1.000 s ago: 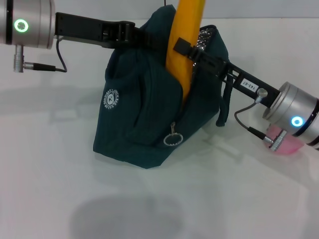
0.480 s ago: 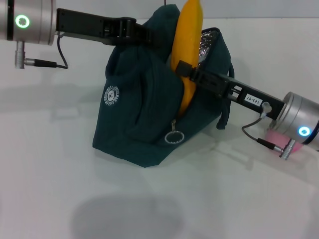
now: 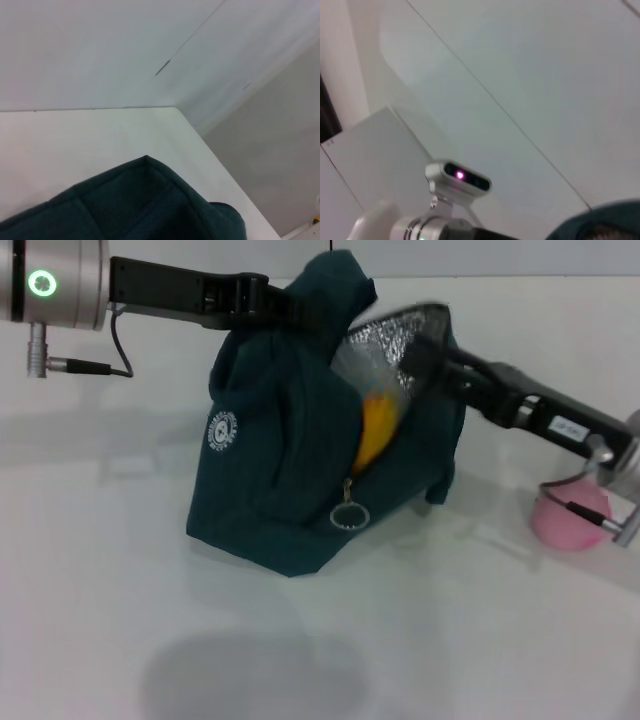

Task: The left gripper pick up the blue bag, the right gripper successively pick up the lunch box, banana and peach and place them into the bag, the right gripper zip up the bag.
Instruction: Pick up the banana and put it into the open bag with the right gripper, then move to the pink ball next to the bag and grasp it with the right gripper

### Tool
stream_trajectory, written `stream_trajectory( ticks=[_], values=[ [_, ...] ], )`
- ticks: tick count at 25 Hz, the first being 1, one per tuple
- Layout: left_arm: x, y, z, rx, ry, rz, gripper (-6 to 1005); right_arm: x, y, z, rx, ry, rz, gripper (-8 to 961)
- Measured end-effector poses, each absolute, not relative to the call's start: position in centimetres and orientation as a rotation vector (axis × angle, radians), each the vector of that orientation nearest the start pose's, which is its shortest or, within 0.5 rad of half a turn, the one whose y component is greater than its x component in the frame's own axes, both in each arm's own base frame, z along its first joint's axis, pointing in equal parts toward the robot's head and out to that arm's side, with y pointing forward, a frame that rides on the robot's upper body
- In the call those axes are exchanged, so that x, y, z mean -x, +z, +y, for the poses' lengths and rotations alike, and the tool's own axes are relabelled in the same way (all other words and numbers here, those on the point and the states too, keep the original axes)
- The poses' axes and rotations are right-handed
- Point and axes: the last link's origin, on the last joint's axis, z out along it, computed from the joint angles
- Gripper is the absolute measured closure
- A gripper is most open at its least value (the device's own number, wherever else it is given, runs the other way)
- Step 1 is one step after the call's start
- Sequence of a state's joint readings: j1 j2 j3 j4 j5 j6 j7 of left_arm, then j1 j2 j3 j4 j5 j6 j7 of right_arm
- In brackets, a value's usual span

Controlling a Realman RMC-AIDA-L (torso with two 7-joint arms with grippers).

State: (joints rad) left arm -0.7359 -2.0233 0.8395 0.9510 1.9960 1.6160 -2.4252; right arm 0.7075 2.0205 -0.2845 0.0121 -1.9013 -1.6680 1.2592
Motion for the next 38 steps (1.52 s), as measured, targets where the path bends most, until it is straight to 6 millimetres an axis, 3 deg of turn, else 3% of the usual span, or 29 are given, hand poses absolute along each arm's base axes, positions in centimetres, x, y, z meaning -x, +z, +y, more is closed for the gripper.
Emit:
stream_trajectory(
  ticks=[7,10,14,18,22,26,31,38],
  values=[
    [15.6,4.9,39.0,2.67,-0.664,-1.396,944,-22.6,0.4,32.1,2.348,1.633,0.861,248],
    [15.7,4.9,39.0,2.669,-0.662,-1.399,944,-23.7,4.1,30.5,2.336,1.696,0.657,205],
    [16.4,5.1,39.0,2.649,-0.671,-1.427,944,-25.4,9.3,28.1,2.383,1.626,0.451,185],
    [17.4,5.5,39.0,2.62,-0.686,-1.456,944,-26.6,14.2,26.6,2.453,1.307,0.49,200],
    [17.4,5.4,39.0,2.62,-0.69,-1.458,944,-25.5,17.0,26.1,2.519,0.838,0.661,199],
    [17.6,5.3,39.0,2.616,-0.693,-1.463,944,-22.1,17.0,27.0,2.557,0.391,0.794,199],
    [17.7,5.4,39.2,2.603,-0.705,-1.468,944,-18.3,14.8,29.0,2.483,-0.086,0.906,199],
    [17.3,5.5,39.4,2.606,-0.716,-1.457,945,-17.4,11.0,31.7,2.46,-0.332,1.033,198]
  ],
)
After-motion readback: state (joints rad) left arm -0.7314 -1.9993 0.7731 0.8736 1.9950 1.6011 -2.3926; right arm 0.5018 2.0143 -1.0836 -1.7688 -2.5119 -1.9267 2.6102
